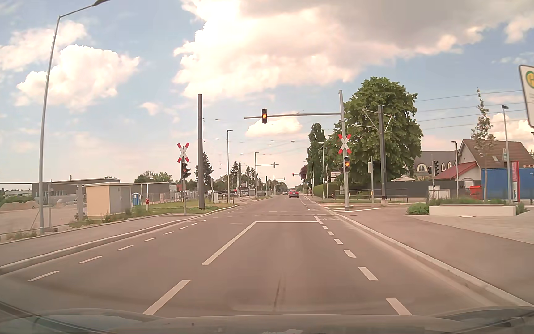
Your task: Follow the waypoints while adhering to traffic rules and regulations
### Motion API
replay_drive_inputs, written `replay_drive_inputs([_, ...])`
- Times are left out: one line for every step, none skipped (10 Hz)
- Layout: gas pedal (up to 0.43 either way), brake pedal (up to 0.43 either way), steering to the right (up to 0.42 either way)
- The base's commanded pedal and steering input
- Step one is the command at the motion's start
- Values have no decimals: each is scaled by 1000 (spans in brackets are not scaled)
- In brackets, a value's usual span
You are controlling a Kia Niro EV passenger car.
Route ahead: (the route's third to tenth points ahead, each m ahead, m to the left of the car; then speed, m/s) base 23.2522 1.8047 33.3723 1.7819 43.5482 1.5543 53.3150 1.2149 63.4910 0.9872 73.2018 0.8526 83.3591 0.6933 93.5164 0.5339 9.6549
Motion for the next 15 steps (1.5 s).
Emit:
replay_drive_inputs([0,372,12])
replay_drive_inputs([0,372,9])
replay_drive_inputs([0,378,3])
replay_drive_inputs([0,409,-3])
replay_drive_inputs([0,433,-7])
replay_drive_inputs([20,457,-7])
replay_drive_inputs([28,463,-7])
replay_drive_inputs([28,457,-8])
replay_drive_inputs([28,457,-12])
replay_drive_inputs([28,463,-18])
replay_drive_inputs([39,463,-21])
replay_drive_inputs([39,457,-24])
replay_drive_inputs([47,457,-24])
replay_drive_inputs([47,457,-22])
replay_drive_inputs([47,457,-19])
